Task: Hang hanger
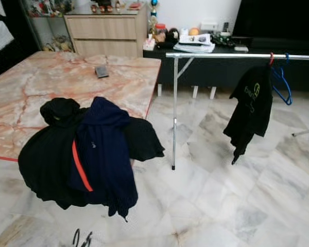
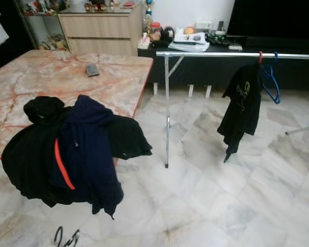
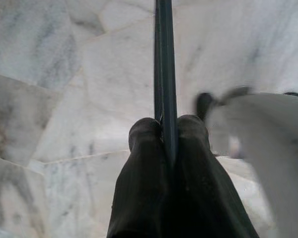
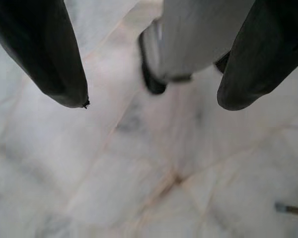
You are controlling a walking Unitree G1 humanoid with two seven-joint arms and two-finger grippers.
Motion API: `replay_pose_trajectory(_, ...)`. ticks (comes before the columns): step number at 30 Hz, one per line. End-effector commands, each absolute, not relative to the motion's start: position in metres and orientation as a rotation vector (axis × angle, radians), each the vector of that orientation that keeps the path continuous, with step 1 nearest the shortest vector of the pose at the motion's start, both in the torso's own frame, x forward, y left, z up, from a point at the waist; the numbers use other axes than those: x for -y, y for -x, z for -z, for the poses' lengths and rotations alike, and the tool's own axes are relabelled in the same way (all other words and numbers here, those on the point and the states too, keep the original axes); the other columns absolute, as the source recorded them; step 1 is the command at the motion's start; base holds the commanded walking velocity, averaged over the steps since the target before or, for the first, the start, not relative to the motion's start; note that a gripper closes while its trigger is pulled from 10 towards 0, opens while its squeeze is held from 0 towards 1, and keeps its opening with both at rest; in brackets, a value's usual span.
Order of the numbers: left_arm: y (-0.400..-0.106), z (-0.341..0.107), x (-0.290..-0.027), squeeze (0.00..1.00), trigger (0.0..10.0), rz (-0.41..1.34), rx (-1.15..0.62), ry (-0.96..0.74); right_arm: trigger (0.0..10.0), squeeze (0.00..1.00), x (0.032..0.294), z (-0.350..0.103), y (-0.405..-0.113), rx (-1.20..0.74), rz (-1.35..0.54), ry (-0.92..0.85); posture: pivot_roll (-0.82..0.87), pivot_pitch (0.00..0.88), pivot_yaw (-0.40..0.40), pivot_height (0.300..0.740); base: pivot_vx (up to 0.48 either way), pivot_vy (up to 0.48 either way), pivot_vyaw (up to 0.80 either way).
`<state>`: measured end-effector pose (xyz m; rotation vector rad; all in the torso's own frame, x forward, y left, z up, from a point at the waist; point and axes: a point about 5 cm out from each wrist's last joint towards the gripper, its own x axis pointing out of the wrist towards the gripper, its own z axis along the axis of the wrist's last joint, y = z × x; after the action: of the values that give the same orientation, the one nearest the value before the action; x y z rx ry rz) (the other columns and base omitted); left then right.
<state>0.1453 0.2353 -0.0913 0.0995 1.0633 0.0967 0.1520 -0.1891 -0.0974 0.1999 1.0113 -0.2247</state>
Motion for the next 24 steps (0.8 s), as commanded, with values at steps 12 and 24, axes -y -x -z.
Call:
replay_pose_trajectory(12,-0.1389,0.0926,-0.2396,0.0,10.0,-0.094,-1.087,-0.115,10.0,0.0,0.1778,0.0995,-0.1502,-1.028,0.204,-0.213,-0.08,0.045,0.024,0.74,0.0,-0.31,0.0)
replay_pose_trajectory(24,-0.1387,0.0929,-0.2384,0.0,10.0,-0.083,-1.088,-0.118,10.0,0.0,0.181,0.0991,-0.1503,-1.022,0.216,-0.207,-0.09,0.024,0.023,0.74,0.0,-0.312,0.0)
